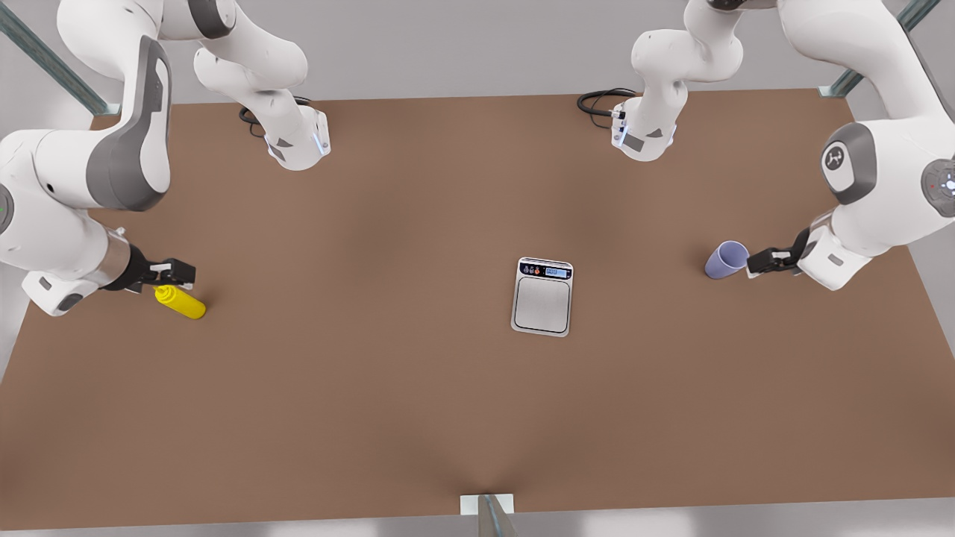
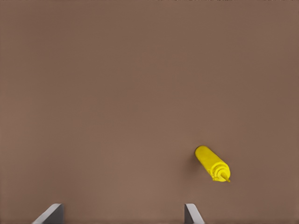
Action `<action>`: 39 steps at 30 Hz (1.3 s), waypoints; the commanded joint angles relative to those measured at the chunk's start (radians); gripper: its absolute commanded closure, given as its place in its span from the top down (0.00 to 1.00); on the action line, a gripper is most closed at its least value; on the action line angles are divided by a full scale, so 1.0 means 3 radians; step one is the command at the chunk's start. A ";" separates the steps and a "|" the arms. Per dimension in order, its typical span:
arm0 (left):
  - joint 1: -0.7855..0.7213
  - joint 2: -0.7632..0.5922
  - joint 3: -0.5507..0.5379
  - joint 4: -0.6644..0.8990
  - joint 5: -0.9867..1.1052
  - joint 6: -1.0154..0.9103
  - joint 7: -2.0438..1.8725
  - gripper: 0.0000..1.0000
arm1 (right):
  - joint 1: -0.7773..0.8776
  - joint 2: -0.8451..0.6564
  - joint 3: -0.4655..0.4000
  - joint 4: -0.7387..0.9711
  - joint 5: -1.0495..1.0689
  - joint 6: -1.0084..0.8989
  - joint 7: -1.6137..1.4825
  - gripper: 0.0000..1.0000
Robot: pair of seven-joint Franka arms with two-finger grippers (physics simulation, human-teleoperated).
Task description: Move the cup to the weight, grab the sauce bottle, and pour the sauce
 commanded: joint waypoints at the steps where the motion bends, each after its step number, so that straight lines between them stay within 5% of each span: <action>1: 0.0000 0.0000 0.0001 -0.0004 -0.0003 0.0000 -0.0001 1.00 | 0.0000 0.0000 0.0000 0.0000 0.0000 0.0000 -0.0002 1.00; 11: 0.0036 0.0342 0.0620 -0.0208 -0.0003 0.0419 0.0126 1.00 | -0.0143 0.0082 -0.0005 -0.0153 -0.0072 0.0194 -0.1531 1.00; 17: 0.0041 -0.0138 0.0885 -0.1548 -0.0013 0.1370 0.0137 1.00 | -0.0169 0.0087 -0.0005 -0.0256 -0.0072 0.0251 -0.1562 1.00; 26: 0.0133 -0.0082 0.0896 -0.2100 -0.0013 0.1744 0.0648 1.00 | -0.0450 -0.0046 -0.0010 -0.0680 -0.0061 0.0532 -0.1970 1.00; 39: 0.0139 0.0143 0.0891 -0.2315 -0.0023 0.1917 0.0740 1.00 | -0.1498 -0.0092 -0.0010 -0.1196 0.0087 0.1038 -0.3883 1.00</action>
